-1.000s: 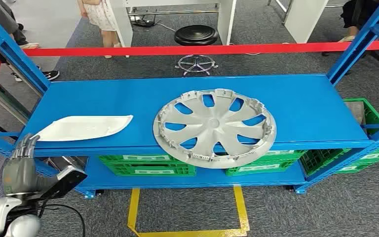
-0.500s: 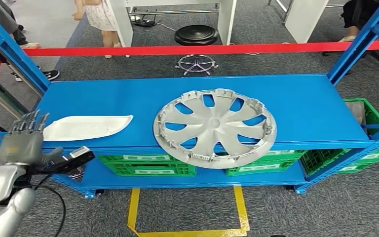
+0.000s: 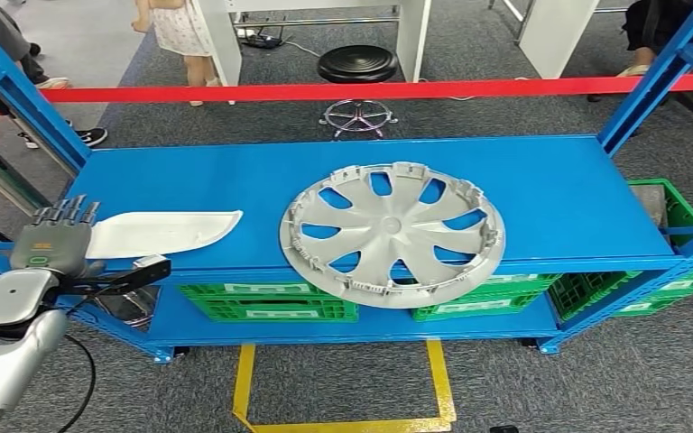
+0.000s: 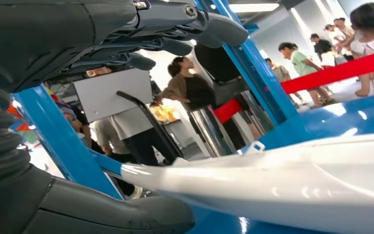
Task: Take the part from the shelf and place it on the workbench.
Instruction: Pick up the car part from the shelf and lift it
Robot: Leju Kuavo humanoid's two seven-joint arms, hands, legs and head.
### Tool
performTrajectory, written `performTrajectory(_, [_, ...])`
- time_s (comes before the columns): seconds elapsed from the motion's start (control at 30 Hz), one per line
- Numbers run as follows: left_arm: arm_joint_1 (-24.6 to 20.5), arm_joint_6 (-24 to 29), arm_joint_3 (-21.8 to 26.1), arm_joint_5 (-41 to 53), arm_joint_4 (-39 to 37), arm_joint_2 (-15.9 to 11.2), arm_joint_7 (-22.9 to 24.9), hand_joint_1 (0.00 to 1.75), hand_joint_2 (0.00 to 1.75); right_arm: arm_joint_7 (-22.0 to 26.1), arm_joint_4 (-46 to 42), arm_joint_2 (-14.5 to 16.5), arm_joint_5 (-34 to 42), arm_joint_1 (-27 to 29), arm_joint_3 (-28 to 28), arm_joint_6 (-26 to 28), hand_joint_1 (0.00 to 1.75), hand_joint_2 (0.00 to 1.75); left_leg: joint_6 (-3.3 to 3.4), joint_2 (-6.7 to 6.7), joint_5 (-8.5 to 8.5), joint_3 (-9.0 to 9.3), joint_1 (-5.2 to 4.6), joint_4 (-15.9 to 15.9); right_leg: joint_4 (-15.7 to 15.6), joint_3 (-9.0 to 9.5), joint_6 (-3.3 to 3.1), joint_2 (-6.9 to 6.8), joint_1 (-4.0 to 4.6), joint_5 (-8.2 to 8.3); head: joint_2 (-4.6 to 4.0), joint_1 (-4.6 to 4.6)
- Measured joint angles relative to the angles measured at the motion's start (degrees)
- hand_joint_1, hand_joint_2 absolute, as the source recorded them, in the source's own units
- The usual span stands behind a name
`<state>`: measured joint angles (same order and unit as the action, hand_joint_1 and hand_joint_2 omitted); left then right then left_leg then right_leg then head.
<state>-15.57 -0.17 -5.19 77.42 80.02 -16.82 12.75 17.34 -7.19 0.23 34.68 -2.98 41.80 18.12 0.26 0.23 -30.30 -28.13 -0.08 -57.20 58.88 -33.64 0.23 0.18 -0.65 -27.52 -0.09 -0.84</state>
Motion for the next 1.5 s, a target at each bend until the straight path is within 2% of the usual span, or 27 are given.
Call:
performTrajectory(0.53, [-2.3, -0.3, -1.7, -1.7, -5.8, -0.1, -0.9, 0.00, 1.75, -0.7, -0.3, -0.2, -0.8, -0.2, 1.1, 0.1, 0.00, 1.75, 0.00, 0.00, 0.00, 0.00, 0.00, 0.0, 0.0, 0.00, 0.00, -0.01, 0.00, 0.00, 0.00, 0.00])
performTrajectory(0.8, [-4.1, -0.2, -2.1, -2.0, -10.3, -0.1, -1.6, 0.17, 1.75, -1.3, -0.6, -0.4, -1.0, -0.6, 1.6, 0.1, 0.00, 1.75, 0.00, 0.00, 0.00, 0.00, 0.00, 0.0, 0.0, 0.00, 0.00, 0.00, 0.00, 0.01, 0.00, 0.00])
performTrajectory(0.87, [-4.6, -0.2, -2.2, -2.1, -11.3, -0.1, -1.7, 0.34, 1.75, -1.4, -0.6, -0.4, -1.1, -0.7, 1.6, 0.0, 0.00, 1.75, 0.00, 0.00, 0.00, 0.00, 0.00, 0.0, 0.0, 0.00, 0.00, 0.00, 0.00, 0.00, 0.00, 0.00])
performTrajectory(0.93, [-5.0, -0.1, -2.4, -2.2, -12.3, -0.1, -1.8, 0.97, 1.75, -1.4, -0.7, -0.4, -1.2, -0.7, 1.7, 0.0, 0.00, 1.75, 0.00, 0.00, 0.00, 0.00, 0.00, 0.0, 0.0, 0.00, 0.00, 0.00, 0.00, 0.00, 0.00, -0.01])
performTrajectory(0.97, [-5.1, -0.1, -2.4, -2.2, -12.7, -0.1, -1.9, 1.24, 1.75, -1.4, -0.7, -0.4, -1.3, -0.7, 1.7, 0.0, 0.00, 1.75, 0.00, 0.00, 0.00, 0.00, 0.00, 0.0, 0.0, 0.00, 0.00, 0.00, 0.00, 0.00, 0.00, -0.01])
performTrajectory(1.0, [-5.3, 0.0, -2.4, -2.3, -13.1, -0.1, -1.9, 1.44, 1.75, -1.5, -0.7, -0.4, -1.3, -0.7, 1.8, 0.0, 0.00, 1.75, 0.00, 0.00, 0.00, 0.00, 0.00, 0.0, 0.0, 0.00, 0.00, 0.00, 0.00, 0.00, 0.00, -0.01])
performTrajectory(1.13, [-5.7, 0.9, -2.5, -2.5, -14.5, 0.0, -2.4, 1.44, 1.75, -1.8, -0.8, -0.4, -1.5, -0.7, 2.1, 0.0, 0.00, 1.75, 0.00, 0.00, 0.00, 0.00, 0.00, 0.0, 0.0, 0.00, 0.00, 0.00, 0.00, 0.00, 0.00, -0.01])
performTrajectory(1.3, [-5.8, 1.3, -2.5, -2.8, -15.2, 0.1, -2.9, 1.74, 1.75, -1.8, -0.8, -0.4, -1.5, -0.7, 2.4, 0.0, 0.00, 1.75, 0.00, 0.00, 0.00, 0.00, 0.00, 0.0, 0.0, -0.01, 0.00, 0.01, 0.00, 0.01, 0.00, -0.01])
performTrajectory(1.5, [-5.7, 2.3, -2.5, -4.1, -15.3, 0.1, -3.3, 1.75, 1.75, -1.5, -0.8, -0.4, -1.6, -0.7, 2.5, -0.2, 0.00, 1.75, 0.00, 0.00, 0.00, 0.00, 0.00, 0.0, 0.0, -0.01, 0.00, 0.01, 0.00, 0.00, 0.00, 0.00])
